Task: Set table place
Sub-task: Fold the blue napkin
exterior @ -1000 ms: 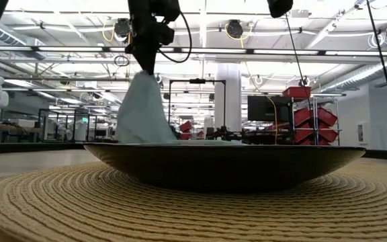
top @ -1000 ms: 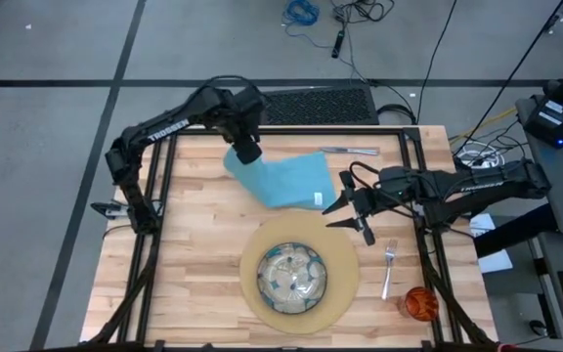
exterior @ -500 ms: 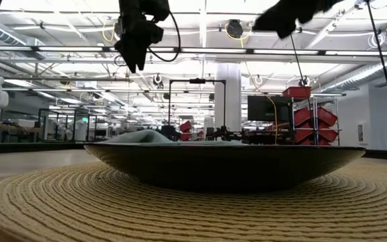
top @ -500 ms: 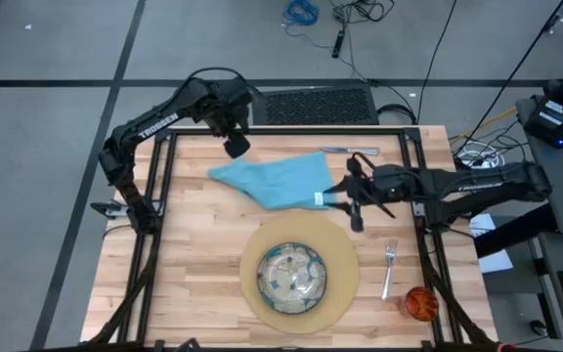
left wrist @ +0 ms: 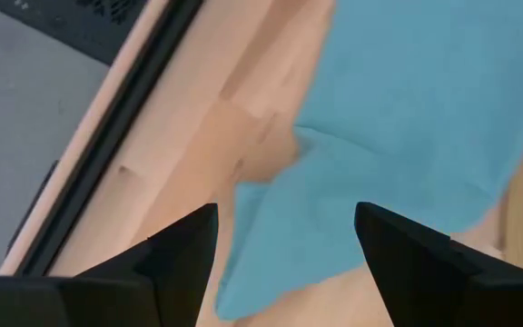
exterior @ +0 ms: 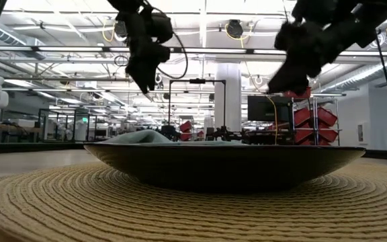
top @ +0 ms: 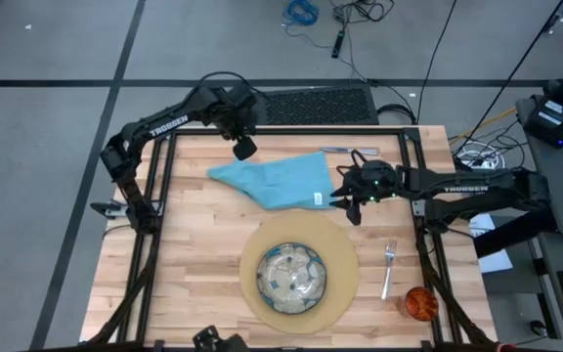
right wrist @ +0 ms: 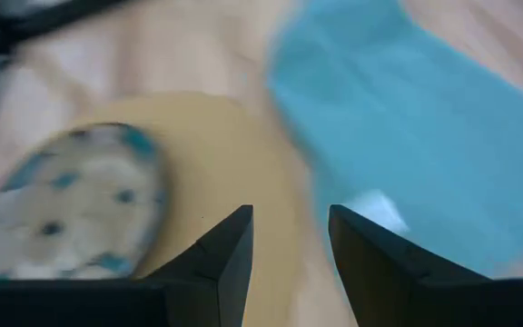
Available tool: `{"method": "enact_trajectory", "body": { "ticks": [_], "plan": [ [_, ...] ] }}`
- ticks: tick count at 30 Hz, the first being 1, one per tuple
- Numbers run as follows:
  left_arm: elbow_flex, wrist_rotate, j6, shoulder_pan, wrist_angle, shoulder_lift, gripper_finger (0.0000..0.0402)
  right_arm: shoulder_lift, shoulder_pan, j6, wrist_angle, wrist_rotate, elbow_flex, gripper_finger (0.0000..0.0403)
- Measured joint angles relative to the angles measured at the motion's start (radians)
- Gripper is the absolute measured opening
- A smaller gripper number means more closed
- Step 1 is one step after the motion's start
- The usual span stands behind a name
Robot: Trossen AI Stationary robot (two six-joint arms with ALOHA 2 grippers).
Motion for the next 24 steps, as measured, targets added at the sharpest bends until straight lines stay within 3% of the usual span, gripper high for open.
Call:
{"method": "enact_trajectory", "body": {
  "ticks": [3,7,15,20,24],
  "plan": [
    [-0.013,0.001,-0.009,0.020,0.024,0.000,0.0249,0.001,-0.038,0.134,-0.073,0.074,0.000,0.0137],
    [-0.012,0.017,0.010,0.021,0.088,0.000,0.0249,0.000,-0.059,0.268,-0.031,0.072,-0.001,0.0137],
    [-0.012,0.069,0.036,-0.017,0.154,0.000,0.0249,0.120,-0.142,0.323,0.077,0.067,0.000,0.0137],
    [-0.012,0.072,0.035,-0.063,0.107,0.000,0.0249,0.270,-0.190,0.270,0.382,-0.091,0.000,0.0137],
    [-0.012,0.072,0.033,-0.114,0.061,0.000,0.0249,0.346,-0.297,0.244,0.423,-0.110,0.000,0.0137]
  ]
}}
